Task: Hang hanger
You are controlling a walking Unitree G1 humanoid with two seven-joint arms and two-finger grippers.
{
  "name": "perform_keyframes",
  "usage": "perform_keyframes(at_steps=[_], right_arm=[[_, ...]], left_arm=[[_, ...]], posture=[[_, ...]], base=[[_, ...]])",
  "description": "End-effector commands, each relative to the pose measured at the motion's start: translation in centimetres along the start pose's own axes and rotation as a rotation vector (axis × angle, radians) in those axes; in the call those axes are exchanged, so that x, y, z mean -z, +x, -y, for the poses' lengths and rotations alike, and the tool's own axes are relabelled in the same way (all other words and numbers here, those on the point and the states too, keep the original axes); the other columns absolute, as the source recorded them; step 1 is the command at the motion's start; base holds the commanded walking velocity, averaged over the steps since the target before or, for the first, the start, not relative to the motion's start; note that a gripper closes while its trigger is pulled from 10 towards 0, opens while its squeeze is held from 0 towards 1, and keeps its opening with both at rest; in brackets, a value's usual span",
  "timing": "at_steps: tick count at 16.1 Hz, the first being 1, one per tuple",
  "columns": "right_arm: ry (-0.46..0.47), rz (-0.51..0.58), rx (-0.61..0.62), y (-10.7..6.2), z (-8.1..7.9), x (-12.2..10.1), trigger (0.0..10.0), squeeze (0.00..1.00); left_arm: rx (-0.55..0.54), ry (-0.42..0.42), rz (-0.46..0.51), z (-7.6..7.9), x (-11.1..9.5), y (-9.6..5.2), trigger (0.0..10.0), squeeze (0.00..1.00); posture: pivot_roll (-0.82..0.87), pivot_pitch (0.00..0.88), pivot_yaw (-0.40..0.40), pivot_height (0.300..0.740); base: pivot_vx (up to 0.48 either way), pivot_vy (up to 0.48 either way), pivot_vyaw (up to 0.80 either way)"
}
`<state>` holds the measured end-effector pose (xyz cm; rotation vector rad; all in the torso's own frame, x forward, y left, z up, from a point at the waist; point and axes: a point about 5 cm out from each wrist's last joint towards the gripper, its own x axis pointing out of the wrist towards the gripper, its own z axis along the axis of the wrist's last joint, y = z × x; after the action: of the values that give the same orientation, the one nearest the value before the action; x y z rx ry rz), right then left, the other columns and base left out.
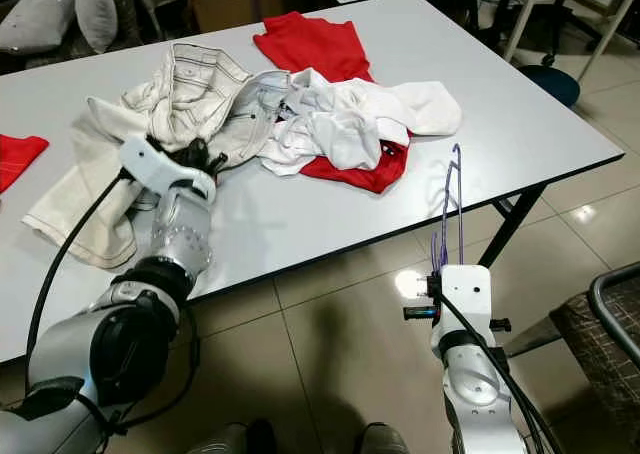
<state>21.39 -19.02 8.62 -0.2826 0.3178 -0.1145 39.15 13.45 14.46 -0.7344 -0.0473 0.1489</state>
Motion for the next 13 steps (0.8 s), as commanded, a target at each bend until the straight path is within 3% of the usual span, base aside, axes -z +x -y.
perform_keyframes(at_steps=[1, 3, 4, 5, 7, 8, 9, 10, 13], right_arm=[[0.004, -0.013, -0.008, -0.2, -0.3, 0.4, 10.0, 0.00], [0.005, -0.014, -0.008, -0.2, -0.3, 0.4, 10.0, 0.00], [0.005, -0.014, -0.009, -0.2, -0.3, 0.4, 10.0, 0.00], [0.005, -0.014, -0.010, -0.2, -0.3, 0.4, 10.0, 0.00], [0.005, -0.015, -0.011, -0.2, -0.3, 0.4, 10.0, 0.00], [0.006, -0.016, -0.011, -0.3, -0.3, 0.4, 10.0, 0.00], [0.005, -0.016, -0.011, -0.3, -0.3, 0.5, 10.0, 0.00], [0.005, -0.016, -0.012, -0.3, -0.3, 0.5, 10.0, 0.00], [0.003, -0.019, -0.018, -0.2, -0.4, 0.5, 10.0, 0.00]], left_arm=[[0.034, -0.005, 0.007, 0.7, -0.4, 0.3, 10.0, 1.00], [0.048, -0.001, 0.011, 0.9, -0.4, 0.3, 10.0, 1.00], [0.094, -0.008, 0.031, 1.4, -0.6, 0.3, 10.0, 0.23], [0.112, -0.004, 0.035, 1.6, -0.7, 0.3, 10.0, 0.00], [0.145, 0.015, 0.044, 2.1, -0.8, 0.3, 10.0, 0.00], [0.161, 0.002, 0.057, 2.3, -1.0, 0.3, 7.6, 0.00], [0.168, 0.005, 0.060, 2.4, -1.1, 0.3, 7.6, 0.00], [0.186, 0.008, 0.068, 2.6, -1.2, 0.4, 0.0, 0.00], [0.085, 0.032, -0.014, 1.5, -0.6, 0.5, 0.0, 0.00]], posture=[[-0.21, 0.094, 0.127, 0.740], [-0.20, 0.096, 0.127, 0.740], [-0.20, 0.097, 0.127, 0.740], [-0.20, 0.098, 0.126, 0.740], [-0.20, 0.100, 0.127, 0.740], [-0.20, 0.101, 0.127, 0.740], [-0.20, 0.100, 0.127, 0.740], [-0.20, 0.100, 0.127, 0.740], [-0.20, 0.098, 0.123, 0.740]], base=[[0.000, 0.000, 0.00], [0.000, 0.000, 0.00], [0.000, 0.000, 0.00], [0.000, 0.000, 0.00], [0.000, 0.000, 0.00], [0.000, 0.000, 0.00], [0.000, 0.000, 0.00], [0.000, 0.000, 0.00], [0.000, 0.000, 0.00]])
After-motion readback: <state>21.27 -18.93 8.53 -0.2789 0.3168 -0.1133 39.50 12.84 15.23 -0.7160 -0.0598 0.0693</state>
